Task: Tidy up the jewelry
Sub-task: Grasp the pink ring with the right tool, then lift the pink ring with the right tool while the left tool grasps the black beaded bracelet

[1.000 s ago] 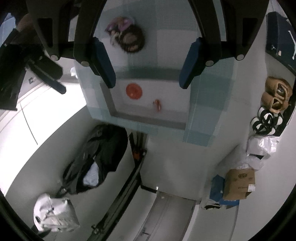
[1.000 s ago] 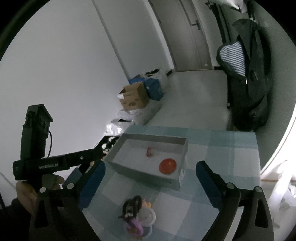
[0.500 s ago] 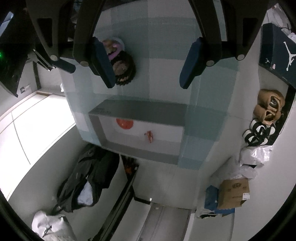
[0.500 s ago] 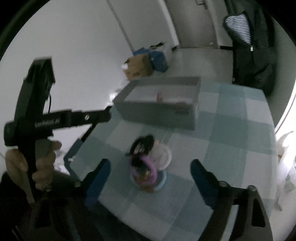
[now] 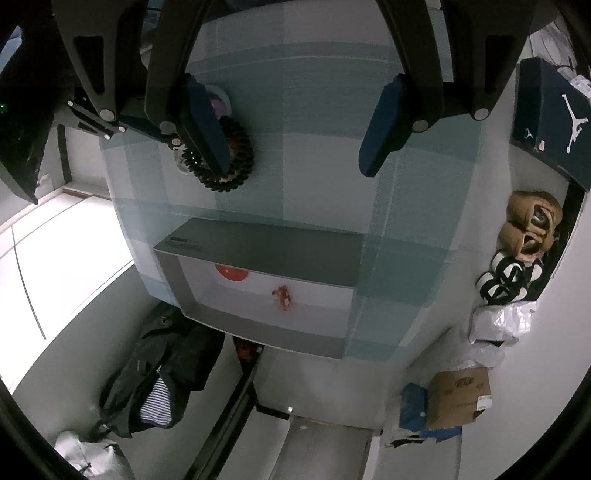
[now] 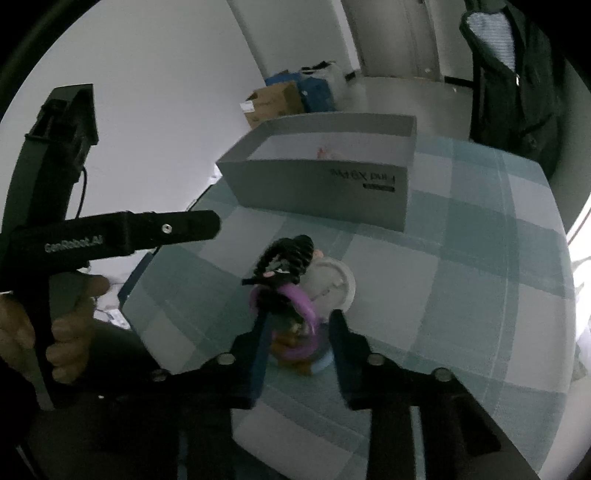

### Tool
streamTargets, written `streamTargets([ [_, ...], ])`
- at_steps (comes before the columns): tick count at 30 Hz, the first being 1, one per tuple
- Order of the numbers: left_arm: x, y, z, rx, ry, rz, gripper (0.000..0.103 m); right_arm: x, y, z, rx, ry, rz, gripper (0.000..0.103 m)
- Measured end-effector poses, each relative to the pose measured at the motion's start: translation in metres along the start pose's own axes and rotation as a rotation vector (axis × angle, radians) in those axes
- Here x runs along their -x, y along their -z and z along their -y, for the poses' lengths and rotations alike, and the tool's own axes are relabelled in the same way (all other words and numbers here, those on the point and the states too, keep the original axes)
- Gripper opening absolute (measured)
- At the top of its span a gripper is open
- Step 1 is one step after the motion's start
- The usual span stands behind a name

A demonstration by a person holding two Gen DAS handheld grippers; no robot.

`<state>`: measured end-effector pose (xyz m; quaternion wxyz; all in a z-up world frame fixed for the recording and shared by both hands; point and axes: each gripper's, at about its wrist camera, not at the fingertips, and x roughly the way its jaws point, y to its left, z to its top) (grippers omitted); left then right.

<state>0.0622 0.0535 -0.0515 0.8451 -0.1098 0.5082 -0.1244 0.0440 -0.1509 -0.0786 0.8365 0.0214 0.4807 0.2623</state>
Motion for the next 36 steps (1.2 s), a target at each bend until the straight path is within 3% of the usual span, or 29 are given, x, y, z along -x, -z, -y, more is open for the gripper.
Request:
streamTargets([
  [2, -0.001, 0.000, -0.001, 0.005, 0.003, -0.006, 0.068, 0.001, 0.000, 0.000, -0.006, 0.003, 0.002, 0.010],
  [5, -0.002, -0.001, -0.001, 0.008, 0.000, -0.008, 0.068, 0.006, 0.000, 0.002, -0.020, -0.008, 0.015, 0.007],
  [17, -0.007, -0.001, -0.002, 0.026, 0.020, -0.029, 0.068, 0.031, -0.007, 0.014, -0.078, -0.059, 0.100, 0.006],
  [25, -0.012, 0.006, 0.023, -0.085, 0.057, -0.047, 0.068, 0.046, -0.013, 0.035, -0.173, -0.095, 0.153, 0.006],
  [36, -0.028, 0.014, 0.036, -0.147, 0.069, -0.104, 0.068, 0.057, -0.015, 0.060, -0.262, -0.099, 0.191, 0.006],
])
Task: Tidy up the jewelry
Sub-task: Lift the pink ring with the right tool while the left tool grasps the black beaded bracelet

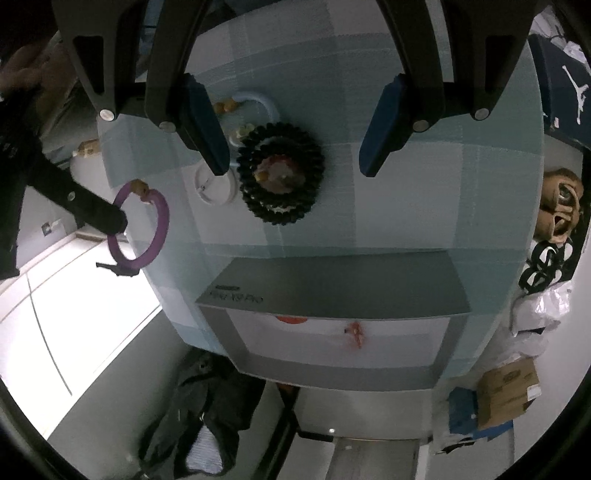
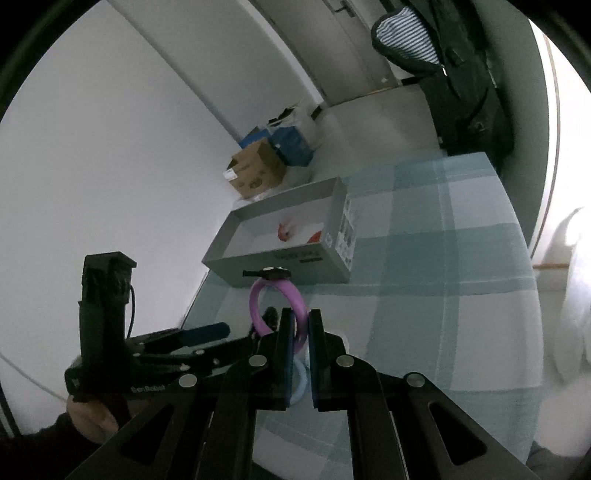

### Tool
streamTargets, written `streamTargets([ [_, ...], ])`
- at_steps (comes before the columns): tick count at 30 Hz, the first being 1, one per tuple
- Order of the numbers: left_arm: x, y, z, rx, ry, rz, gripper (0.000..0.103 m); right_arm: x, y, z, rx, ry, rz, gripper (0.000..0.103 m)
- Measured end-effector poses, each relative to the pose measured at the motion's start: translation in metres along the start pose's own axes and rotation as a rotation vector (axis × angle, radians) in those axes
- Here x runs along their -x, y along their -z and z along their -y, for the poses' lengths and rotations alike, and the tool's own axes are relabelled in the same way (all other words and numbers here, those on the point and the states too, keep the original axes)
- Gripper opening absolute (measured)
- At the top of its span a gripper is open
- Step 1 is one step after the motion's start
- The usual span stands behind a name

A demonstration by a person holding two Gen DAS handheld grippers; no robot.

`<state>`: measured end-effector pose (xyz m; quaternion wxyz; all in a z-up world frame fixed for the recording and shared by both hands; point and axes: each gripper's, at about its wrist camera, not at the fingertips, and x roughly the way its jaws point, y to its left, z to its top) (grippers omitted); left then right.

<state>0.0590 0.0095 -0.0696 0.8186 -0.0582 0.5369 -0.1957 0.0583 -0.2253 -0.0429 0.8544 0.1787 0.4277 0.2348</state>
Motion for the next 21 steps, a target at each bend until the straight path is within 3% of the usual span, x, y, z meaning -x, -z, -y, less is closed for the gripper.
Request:
streamTargets([
  [11, -0.007, 0.001, 0.002, -0.035, 0.011, -0.008, 0.067, 0.000, -0.002, 0.004, -0.009, -0.004, 0.005, 0.006],
  [13, -0.003, 0.001, 0.003, -0.044, 0.029, -0.002, 0.048, 0.001, -0.003, 0.004, -0.014, -0.008, 0.008, 0.006],
  [20, 0.003, -0.001, 0.001, -0.055, 0.038, 0.004, 0.035, 0.001, -0.005, 0.002, -0.018, -0.013, 0.012, 0.006],
  [21, 0.004, -0.001, 0.001, -0.058, 0.046, 0.003, 0.018, 0.001, -0.005, 0.002, -0.017, -0.014, 0.013, 0.006],
])
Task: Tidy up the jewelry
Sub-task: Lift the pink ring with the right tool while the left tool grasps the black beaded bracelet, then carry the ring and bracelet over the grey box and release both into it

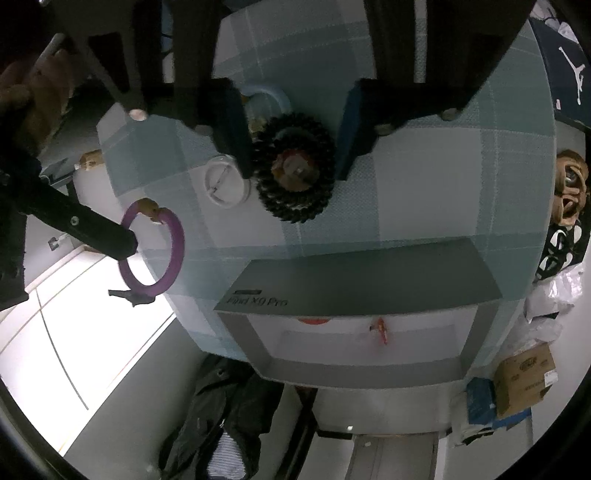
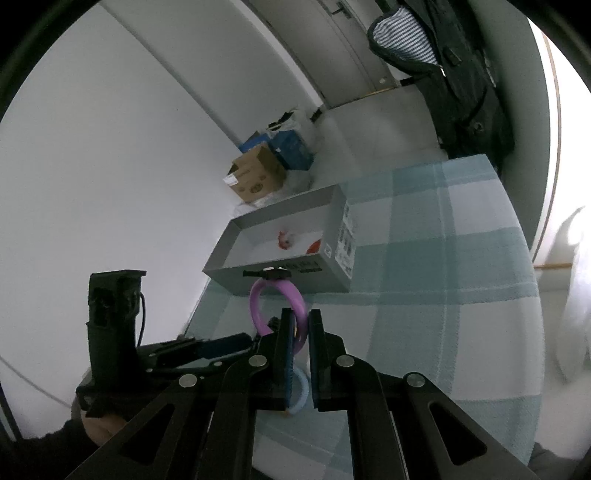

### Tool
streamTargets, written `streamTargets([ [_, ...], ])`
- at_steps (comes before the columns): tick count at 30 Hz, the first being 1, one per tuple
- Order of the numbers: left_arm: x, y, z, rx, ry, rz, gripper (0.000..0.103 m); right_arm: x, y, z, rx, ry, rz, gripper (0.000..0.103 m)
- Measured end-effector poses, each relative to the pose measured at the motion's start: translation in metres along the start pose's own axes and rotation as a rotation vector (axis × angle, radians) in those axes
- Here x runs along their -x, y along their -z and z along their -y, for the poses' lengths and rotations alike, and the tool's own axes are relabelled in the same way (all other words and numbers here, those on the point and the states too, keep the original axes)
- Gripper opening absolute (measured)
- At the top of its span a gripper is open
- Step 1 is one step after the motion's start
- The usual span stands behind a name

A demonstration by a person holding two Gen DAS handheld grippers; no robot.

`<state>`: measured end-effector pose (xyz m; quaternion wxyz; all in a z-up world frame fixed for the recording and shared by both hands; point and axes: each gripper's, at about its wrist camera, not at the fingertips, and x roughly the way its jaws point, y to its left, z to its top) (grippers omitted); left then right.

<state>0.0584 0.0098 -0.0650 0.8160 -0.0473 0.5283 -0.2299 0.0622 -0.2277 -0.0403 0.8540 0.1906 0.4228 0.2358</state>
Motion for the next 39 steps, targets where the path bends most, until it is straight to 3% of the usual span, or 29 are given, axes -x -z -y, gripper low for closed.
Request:
streamTargets([
  [17, 0.002, -0.004, -0.005, 0.018, 0.046, -0.015, 0.005, -0.003, -0.006, -0.007, -0.008, -0.012, 0.020, 0.006],
  [19, 0.002, -0.005, -0.006, 0.014, 0.023, -0.017, 0.005, -0.004, -0.008, -0.009, -0.008, -0.016, 0.021, 0.006],
  [31, 0.037, -0.018, -0.008, 0.083, 0.099, 0.100, 0.005, -0.009, -0.017, -0.015, -0.016, -0.043, 0.036, 0.006],
  [39, 0.068, -0.038, -0.002, 0.069, 0.136, 0.228, 0.005, -0.010, -0.034, -0.016, -0.031, -0.070, 0.065, 0.006],
])
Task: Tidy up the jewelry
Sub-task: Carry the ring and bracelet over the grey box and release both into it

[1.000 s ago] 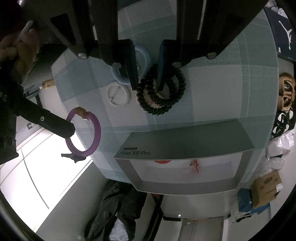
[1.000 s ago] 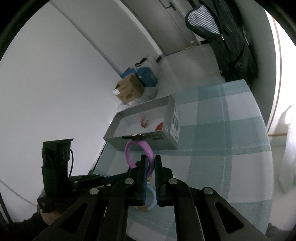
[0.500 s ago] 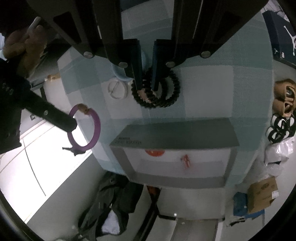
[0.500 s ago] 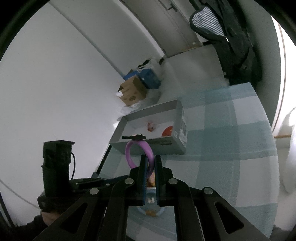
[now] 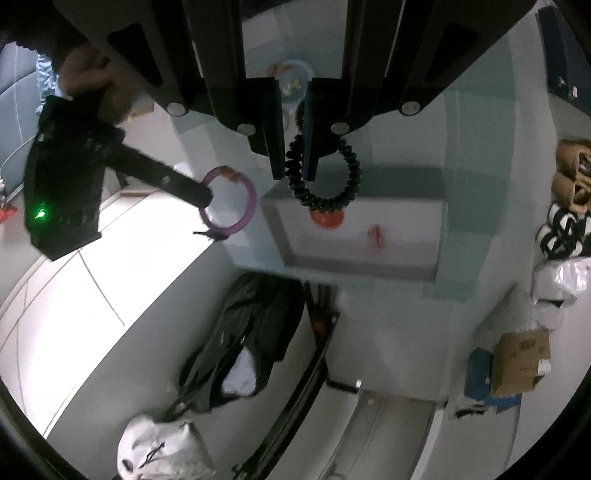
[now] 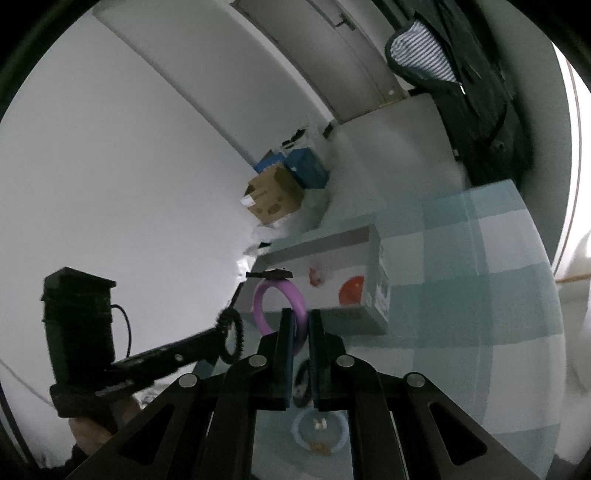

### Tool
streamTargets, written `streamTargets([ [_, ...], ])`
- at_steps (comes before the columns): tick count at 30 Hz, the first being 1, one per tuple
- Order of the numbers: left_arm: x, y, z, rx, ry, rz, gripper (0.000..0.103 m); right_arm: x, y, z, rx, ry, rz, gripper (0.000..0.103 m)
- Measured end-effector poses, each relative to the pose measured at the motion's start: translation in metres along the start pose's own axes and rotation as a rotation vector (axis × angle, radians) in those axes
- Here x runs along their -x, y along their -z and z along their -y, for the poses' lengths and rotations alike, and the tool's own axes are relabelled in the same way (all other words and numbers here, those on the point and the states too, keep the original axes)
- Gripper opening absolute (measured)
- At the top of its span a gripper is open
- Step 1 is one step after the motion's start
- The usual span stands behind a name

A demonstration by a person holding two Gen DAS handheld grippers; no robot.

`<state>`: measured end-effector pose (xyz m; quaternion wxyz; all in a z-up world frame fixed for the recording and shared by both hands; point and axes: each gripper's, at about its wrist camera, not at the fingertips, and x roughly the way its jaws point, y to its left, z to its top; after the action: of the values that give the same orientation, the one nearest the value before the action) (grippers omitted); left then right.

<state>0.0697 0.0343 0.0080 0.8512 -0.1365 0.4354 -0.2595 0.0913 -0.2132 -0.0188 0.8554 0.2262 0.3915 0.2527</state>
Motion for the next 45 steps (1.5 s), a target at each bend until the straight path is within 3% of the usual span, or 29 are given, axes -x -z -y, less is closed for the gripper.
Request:
streamTargets([
  [9, -0.007, -0.032, -0.018, 0.065, 0.010, 0.069, 0.005, -0.023, -0.022, -0.007, -0.004, -0.019, -0.012, 0.006],
  [21, -0.028, -0.046, -0.038, 0.110, -0.004, 0.028, 0.005, -0.047, -0.032, 0.014, -0.046, 0.024, -0.080, 0.008],
  [26, -0.023, -0.049, -0.040, 0.116, -0.003, 0.038, 0.005, -0.049, -0.014, 0.008, 0.018, -0.029, -0.204, 0.011],
  [28, -0.021, -0.048, -0.039, 0.119, -0.004, 0.041, 0.005, -0.053, -0.003, 0.000, 0.081, -0.032, -0.246, 0.027],
  [32, -0.020, -0.046, -0.038, 0.121, -0.003, 0.045, 0.005, -0.076, 0.019, -0.005, 0.107, -0.032, -0.360, 0.030],
  [38, -0.016, -0.045, -0.038, 0.118, -0.010, 0.056, 0.005, -0.089, 0.031, -0.011, 0.200, 0.079, -0.399, 0.025],
  [42, -0.016, -0.046, -0.040, 0.131, -0.009, 0.062, 0.005, -0.086, 0.030, -0.007, 0.168, 0.067, -0.391, 0.006],
  [45, -0.018, -0.047, -0.041, 0.138, -0.006, 0.058, 0.005, -0.079, 0.025, -0.003, 0.138, 0.050, -0.362, 0.006],
])
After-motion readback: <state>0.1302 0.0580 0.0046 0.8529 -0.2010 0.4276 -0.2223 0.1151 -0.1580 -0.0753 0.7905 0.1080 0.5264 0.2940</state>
